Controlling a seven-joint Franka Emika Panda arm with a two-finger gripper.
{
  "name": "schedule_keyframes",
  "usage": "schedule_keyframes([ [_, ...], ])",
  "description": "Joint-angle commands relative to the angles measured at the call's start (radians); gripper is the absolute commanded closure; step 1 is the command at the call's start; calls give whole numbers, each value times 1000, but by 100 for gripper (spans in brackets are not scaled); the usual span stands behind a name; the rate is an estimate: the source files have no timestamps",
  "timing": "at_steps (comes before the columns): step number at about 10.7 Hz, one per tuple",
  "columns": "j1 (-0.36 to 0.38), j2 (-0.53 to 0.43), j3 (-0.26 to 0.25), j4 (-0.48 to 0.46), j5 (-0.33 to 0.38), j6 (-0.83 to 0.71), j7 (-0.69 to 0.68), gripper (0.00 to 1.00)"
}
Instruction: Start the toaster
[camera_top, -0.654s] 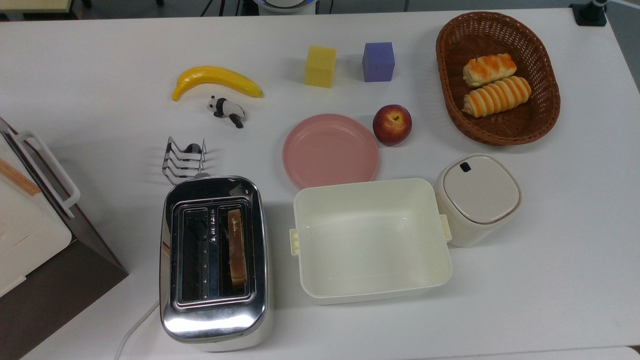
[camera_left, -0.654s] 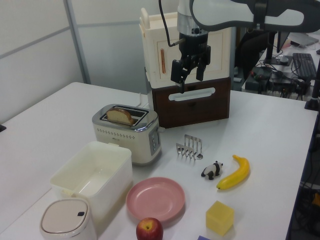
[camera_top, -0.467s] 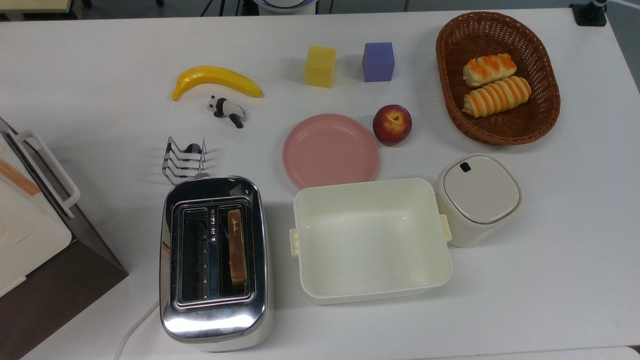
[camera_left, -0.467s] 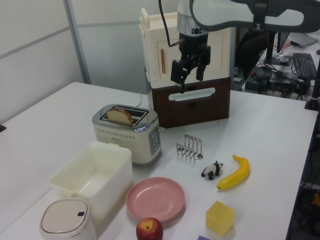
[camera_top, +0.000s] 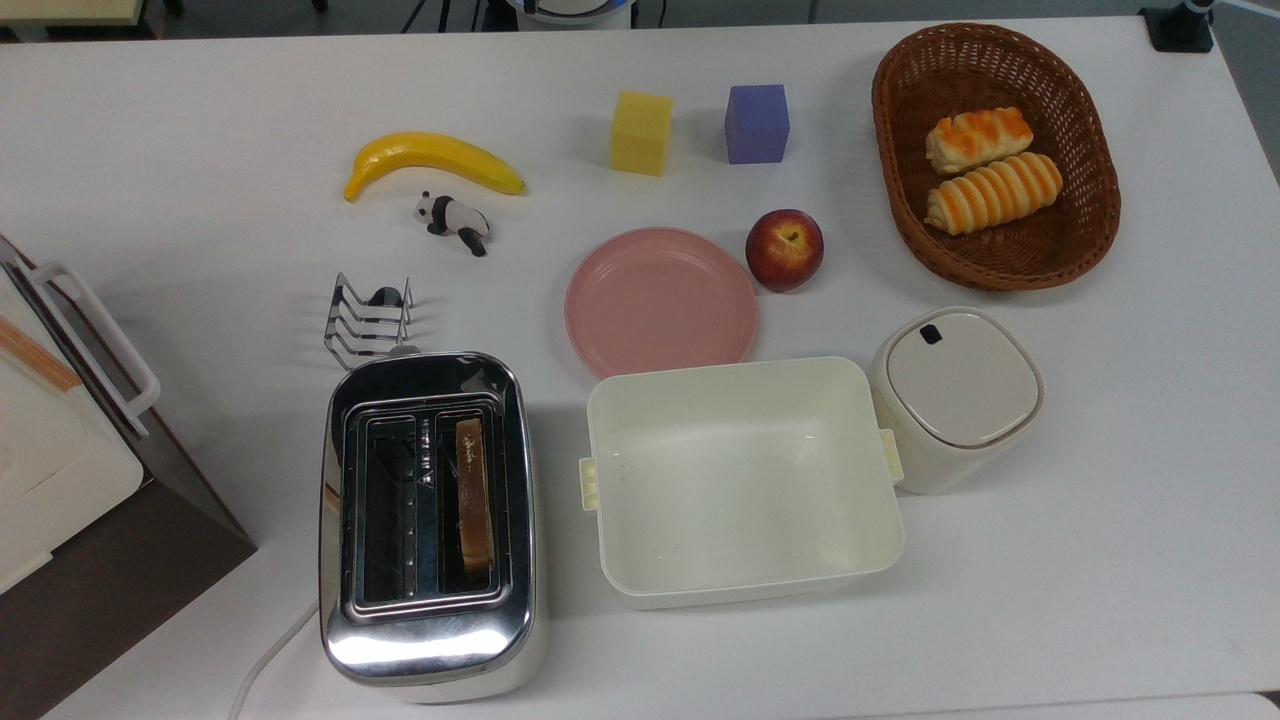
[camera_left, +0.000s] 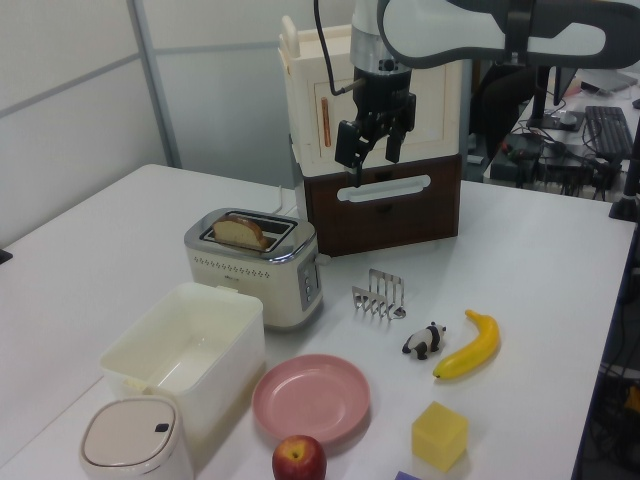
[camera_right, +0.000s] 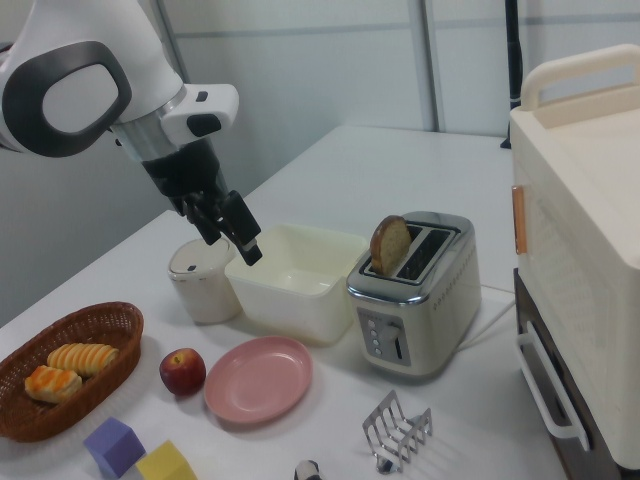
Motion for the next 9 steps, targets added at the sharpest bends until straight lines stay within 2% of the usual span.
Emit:
schedule_keyframes([
  [1, 28, -14, -24, -25, 12, 23, -95, 0],
  [3, 40, -19, -25, -26, 6, 46, 65, 0],
  [5, 39, -19, -27, -35, 5, 56, 59, 0],
  [6, 37, -19, -33, -43, 5, 55, 54, 22],
  [7, 37, -19, -41, -55, 5, 52, 54, 66],
  [8, 39, -20, -42, -67, 5, 50, 54, 89],
  [9, 37, -17, -44, -77, 5, 55, 54, 100],
])
